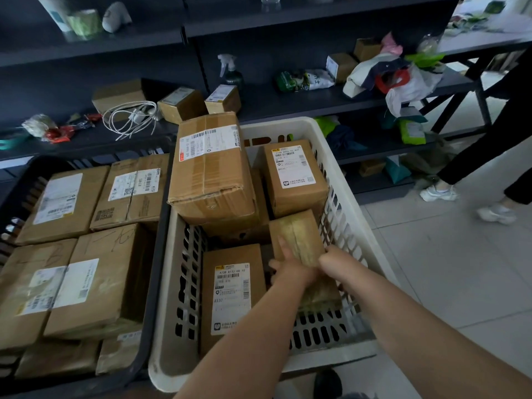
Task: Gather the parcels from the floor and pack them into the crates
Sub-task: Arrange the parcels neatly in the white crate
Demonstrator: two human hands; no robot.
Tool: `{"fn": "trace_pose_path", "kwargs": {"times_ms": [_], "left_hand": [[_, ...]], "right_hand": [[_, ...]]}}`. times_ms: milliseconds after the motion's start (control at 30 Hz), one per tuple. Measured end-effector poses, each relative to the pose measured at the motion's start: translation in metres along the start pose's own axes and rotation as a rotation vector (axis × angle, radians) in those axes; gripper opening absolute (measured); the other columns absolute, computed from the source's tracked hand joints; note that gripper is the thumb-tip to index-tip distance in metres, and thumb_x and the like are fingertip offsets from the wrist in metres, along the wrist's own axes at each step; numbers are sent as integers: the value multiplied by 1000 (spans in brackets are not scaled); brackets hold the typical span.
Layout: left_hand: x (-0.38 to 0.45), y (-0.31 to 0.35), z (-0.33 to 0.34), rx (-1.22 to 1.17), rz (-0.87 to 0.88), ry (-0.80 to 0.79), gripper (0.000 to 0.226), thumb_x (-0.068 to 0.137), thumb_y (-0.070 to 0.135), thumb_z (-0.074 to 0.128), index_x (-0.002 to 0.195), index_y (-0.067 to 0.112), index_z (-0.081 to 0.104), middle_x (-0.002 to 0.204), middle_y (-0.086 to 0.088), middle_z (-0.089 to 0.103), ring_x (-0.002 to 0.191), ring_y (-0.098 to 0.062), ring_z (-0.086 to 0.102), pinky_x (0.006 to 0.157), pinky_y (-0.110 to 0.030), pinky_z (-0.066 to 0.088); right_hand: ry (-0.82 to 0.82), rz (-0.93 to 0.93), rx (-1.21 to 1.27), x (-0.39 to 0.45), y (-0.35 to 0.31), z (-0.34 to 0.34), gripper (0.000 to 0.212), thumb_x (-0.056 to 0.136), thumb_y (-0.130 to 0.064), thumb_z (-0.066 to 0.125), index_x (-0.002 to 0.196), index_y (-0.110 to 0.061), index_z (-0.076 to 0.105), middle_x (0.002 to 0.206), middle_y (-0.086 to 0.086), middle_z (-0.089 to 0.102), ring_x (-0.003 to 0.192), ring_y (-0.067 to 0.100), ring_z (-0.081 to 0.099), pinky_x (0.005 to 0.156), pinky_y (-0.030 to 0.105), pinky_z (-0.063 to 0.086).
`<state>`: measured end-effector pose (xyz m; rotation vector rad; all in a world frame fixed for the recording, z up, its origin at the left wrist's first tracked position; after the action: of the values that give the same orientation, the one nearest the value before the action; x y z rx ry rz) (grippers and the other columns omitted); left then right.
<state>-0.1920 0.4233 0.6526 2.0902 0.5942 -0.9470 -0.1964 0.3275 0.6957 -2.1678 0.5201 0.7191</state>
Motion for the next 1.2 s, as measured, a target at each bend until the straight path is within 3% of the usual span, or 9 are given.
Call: {"fn": "trace_pose_path", "kwargs": {"times_ms": [200, 433, 600, 700, 833, 900, 1000, 1100, 1200], "left_hand": [[-4, 0, -9, 164, 64, 61, 122, 67, 61, 65, 139, 34, -30, 154, -13, -11, 136, -43, 17, 106, -53, 26], [-10, -6, -12, 192, 70, 115, 128, 60, 68, 66, 142, 31, -25, 149, -17, 4, 131, -43, 26, 104, -52, 32], [-21, -10, -40, -4, 99, 28, 126, 52, 63, 72, 148, 29, -3, 147, -15, 20, 128, -37, 34, 105, -47, 37], [-37, -17, -63, -229, 137, -11, 119, 46, 56, 74, 146, 33, 14, 130, -9, 44, 110, -31, 51, 91, -44, 48], [-47, -32, -88, -545, 129, -43, 92, 63, 42, 76, 141, 34, 27, 99, 0, 52, 84, -21, 53, 55, -30, 44], [-53, -34, -89, -588, 149, -66, 83, 66, 38, 75, 138, 33, 33, 102, -1, 55, 86, -21, 54, 54, -30, 44], [-57, -32, -81, -624, 166, -137, 68, 69, 32, 72, 131, 29, 43, 109, -5, 57, 96, -24, 55, 66, -35, 48], [-57, -26, -71, -683, 194, -218, 49, 75, 24, 68, 122, 23, 52, 105, -3, 63, 96, -21, 58, 70, -34, 49], [-56, -21, -62, -682, 185, -227, 46, 76, 22, 71, 119, 22, 53, 99, 0, 65, 89, -17, 60, 61, -31, 48]], "right_hand": [[9, 19, -20, -3, -4, -1, 17, 81, -6, 45, 94, -8, 56, 77, 6, 50, 74, 23, 50, 56, 26, 36], [31, 100, 116, -6, -7, -3, 42, 89, -4, 43, 130, -5, 50, 129, 15, 52, 114, 28, 52, 77, 28, 43], [114, -90, 345, -8, -6, -4, 39, 90, -5, 45, 124, -18, 59, 133, 10, 52, 108, 27, 54, 90, 33, 46], [93, -212, 265, -13, -8, -3, 39, 93, -20, 50, 132, -22, 51, 139, 6, 48, 120, 26, 49, 92, 31, 41], [-43, -35, 456, -19, -7, -2, 66, 77, -45, 69, 132, -16, 47, 128, 8, 57, 114, 27, 53, 98, 41, 43], [-137, 28, 498, -25, -9, -3, 60, 70, -44, 75, 119, -15, 57, 114, 10, 64, 104, 28, 59, 95, 46, 46], [-67, -63, 333, -31, -15, -21, 46, 71, -44, 75, 108, -21, 60, 100, 2, 66, 91, 23, 62, 86, 41, 49], [93, -170, 169, -33, -23, -38, 56, 71, -42, 75, 117, -16, 56, 107, -2, 62, 98, 20, 59, 83, 36, 48], [224, -215, -86, -37, -27, -35, 72, 70, -41, 75, 124, -9, 39, 105, -2, 55, 85, 15, 54, 58, 25, 41]]}}
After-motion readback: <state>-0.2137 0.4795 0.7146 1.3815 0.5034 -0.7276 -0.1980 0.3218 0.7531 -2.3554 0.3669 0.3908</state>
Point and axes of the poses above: each hand's wrist, its own x-axis towards the middle knuckle, its own z-axis out of the palm, y = z × x, the point moved 3 cm from there along x, towards the middle knuckle
